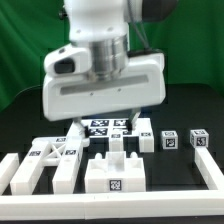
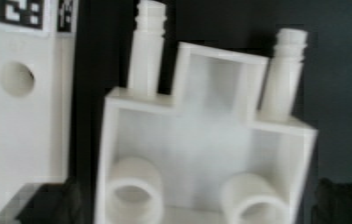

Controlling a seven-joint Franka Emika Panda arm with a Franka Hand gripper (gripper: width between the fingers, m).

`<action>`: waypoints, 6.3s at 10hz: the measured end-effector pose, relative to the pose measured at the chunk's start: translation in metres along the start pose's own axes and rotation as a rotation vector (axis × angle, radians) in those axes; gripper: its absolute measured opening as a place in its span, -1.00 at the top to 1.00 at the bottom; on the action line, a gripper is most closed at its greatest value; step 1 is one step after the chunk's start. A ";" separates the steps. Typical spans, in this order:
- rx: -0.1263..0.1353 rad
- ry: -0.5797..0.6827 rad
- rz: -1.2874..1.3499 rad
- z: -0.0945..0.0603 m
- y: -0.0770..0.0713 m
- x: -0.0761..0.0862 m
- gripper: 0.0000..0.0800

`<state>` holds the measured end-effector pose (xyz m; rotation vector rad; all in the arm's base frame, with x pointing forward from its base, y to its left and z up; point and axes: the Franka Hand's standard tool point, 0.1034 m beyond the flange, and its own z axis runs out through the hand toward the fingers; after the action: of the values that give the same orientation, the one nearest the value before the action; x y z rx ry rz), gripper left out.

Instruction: Assemble chair

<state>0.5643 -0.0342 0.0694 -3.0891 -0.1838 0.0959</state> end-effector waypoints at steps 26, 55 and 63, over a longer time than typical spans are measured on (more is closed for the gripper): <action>0.001 0.012 0.097 0.046 -0.046 0.015 0.93; 0.014 -0.055 0.122 0.006 -0.081 0.007 -0.62; 0.033 -0.640 0.182 0.035 -0.099 -0.062 -0.62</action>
Offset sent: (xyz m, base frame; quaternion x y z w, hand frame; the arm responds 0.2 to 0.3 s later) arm 0.0098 -0.0020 -0.0302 0.0184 0.0326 0.0102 0.9992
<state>0.4895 0.0576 0.0432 -2.9165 0.0814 1.0742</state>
